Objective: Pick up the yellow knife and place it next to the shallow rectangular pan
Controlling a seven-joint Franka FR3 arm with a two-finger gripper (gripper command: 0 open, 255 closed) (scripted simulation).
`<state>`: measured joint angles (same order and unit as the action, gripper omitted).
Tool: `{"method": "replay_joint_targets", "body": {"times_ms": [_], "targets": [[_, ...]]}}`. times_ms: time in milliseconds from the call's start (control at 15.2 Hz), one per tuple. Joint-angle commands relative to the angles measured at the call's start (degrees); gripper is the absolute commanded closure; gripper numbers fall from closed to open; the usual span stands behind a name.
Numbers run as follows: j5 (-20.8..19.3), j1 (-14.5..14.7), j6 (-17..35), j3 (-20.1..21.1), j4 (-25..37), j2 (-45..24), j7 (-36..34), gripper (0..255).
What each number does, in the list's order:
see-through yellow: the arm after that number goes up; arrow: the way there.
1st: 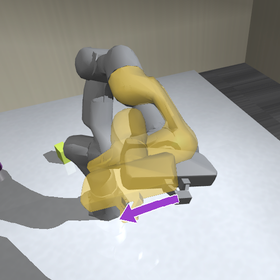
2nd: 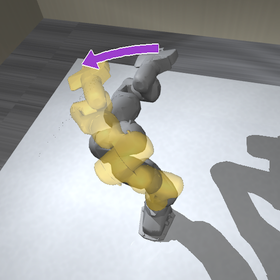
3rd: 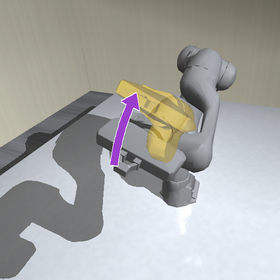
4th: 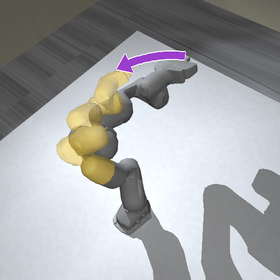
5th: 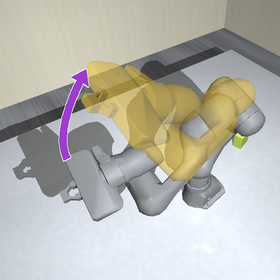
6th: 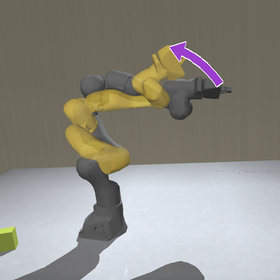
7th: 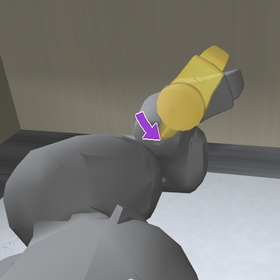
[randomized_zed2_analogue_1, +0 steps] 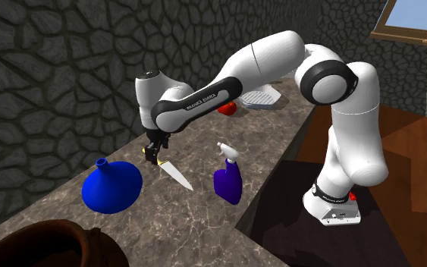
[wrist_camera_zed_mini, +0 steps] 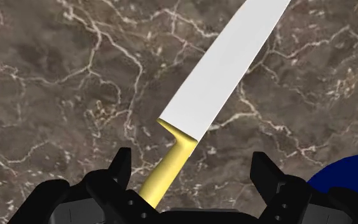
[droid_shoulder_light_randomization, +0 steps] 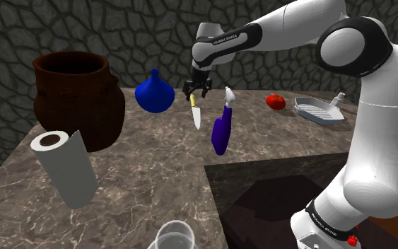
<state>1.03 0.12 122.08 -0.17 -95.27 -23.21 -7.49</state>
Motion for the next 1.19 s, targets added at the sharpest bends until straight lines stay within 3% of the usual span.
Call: {"method": "replay_joint_targets", "body": {"times_ms": [0, 396, 858, 924, 1122], "targets": [[-0.02, -0.09, 0.77, -0.07, 1.00, -1.61, 0.07, 0], [0.01, -0.07, 4.09, -0.04, -0.21, -3.72, 0.10, 0], [0.01, -0.07, 4.08, -0.04, -0.19, -3.73, 0.10, 0], [0.01, -0.07, 4.08, -0.04, -0.19, -3.73, 0.10, 255], [0.01, -0.07, 4.08, -0.04, -0.19, -3.73, 0.10, 255]]}}
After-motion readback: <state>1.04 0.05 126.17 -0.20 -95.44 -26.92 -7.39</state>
